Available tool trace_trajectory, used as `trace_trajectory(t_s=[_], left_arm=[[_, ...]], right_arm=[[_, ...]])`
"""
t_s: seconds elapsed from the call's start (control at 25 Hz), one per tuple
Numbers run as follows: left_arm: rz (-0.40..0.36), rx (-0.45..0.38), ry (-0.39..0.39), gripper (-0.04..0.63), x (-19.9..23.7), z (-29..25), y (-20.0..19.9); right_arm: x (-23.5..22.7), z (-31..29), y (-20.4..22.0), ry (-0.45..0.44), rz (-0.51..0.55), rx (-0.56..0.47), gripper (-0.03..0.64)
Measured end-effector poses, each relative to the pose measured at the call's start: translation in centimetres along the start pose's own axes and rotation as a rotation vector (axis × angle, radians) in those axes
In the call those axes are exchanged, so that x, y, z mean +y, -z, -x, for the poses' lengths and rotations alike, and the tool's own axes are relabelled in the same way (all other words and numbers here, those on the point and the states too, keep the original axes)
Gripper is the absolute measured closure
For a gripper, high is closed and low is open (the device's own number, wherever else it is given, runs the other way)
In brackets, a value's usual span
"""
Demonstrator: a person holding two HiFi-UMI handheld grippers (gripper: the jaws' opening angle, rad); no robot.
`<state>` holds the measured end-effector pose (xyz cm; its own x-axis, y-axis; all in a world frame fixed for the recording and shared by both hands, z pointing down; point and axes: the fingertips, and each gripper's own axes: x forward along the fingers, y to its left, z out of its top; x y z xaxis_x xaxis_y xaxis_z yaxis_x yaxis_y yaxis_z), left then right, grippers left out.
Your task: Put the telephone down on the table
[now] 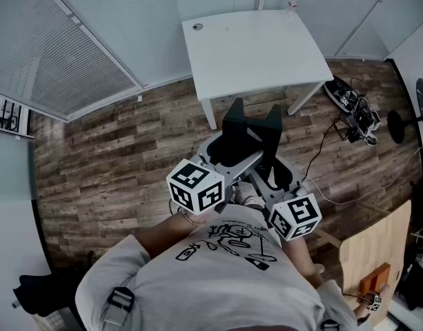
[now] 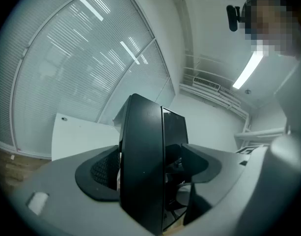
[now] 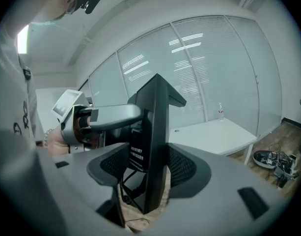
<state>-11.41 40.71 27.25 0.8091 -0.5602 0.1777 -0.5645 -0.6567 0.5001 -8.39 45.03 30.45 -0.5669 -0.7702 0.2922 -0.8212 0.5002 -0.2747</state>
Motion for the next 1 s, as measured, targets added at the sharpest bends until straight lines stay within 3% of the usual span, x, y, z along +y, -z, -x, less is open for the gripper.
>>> trace_trajectory(t_s=[0.44,1.0], left_arm=[[0.018,0.002,-0.010,0.230,1.1,-1.1,-0.2],[0.024,0.009,-0.030,0.230,3.4,-9.1,-2.6]], right_arm=[[-1.2,-1.1,-0.2,-0.009,-0.002,0.002,0.385],[-8.8,-4.1,-2.8,-0.027,-0.014,0.014,0.385]])
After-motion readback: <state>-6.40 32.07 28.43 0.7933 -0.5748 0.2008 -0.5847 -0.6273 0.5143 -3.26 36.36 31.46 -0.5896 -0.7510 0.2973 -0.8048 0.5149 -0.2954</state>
